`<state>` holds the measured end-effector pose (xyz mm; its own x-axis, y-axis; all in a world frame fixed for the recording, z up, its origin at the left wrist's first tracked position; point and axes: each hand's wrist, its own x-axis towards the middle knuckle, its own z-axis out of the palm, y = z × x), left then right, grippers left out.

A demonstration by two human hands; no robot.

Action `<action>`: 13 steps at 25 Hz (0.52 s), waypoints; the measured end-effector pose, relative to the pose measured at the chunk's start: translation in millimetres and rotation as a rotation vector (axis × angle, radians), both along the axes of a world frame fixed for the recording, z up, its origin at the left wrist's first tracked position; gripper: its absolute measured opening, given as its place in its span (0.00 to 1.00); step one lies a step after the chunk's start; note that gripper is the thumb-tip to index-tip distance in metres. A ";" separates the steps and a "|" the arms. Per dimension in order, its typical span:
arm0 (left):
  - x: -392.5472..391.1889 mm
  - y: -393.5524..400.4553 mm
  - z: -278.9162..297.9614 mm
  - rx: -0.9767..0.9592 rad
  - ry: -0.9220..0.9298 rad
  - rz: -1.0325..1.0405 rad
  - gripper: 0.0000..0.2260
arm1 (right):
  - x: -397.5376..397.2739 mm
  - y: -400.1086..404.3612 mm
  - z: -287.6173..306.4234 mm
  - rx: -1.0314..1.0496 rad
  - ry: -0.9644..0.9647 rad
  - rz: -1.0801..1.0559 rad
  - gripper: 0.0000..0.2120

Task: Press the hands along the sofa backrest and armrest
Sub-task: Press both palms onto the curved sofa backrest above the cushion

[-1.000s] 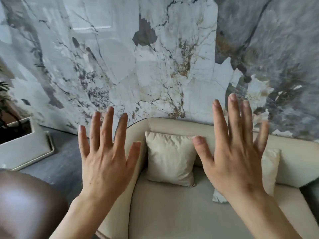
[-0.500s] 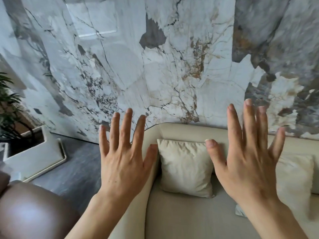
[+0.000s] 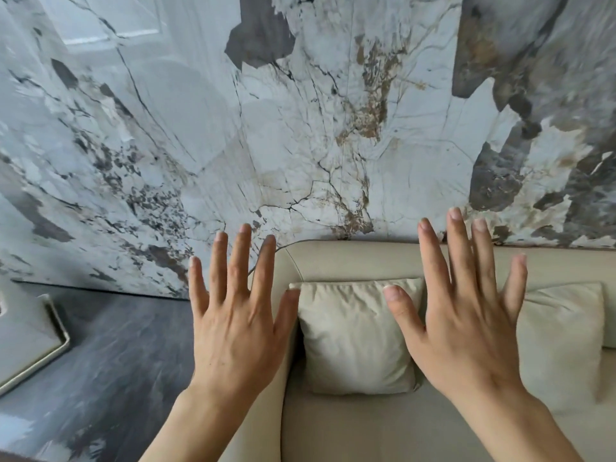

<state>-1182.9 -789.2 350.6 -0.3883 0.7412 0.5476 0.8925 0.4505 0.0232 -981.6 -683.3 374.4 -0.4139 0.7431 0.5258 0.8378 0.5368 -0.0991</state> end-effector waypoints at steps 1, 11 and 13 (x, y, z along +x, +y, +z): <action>-18.2 10.4 -10.9 -0.012 -0.007 -0.033 0.29 | -16.1 5.3 -8.8 -0.011 -0.015 -0.027 0.35; -97.9 144.7 -176.0 -0.150 -0.142 -0.130 0.29 | -104.7 120.0 -163.3 -0.155 -0.136 -0.109 0.34; -101.4 173.6 -217.0 -0.180 -0.157 -0.127 0.29 | -110.9 144.3 -209.0 -0.171 -0.163 -0.099 0.34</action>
<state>-1284.2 -615.6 133.6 -0.3560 0.8690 0.3436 0.9338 0.3449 0.0952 -1092.4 -539.0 165.4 -0.4038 0.8568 0.3208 0.8978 0.4384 -0.0407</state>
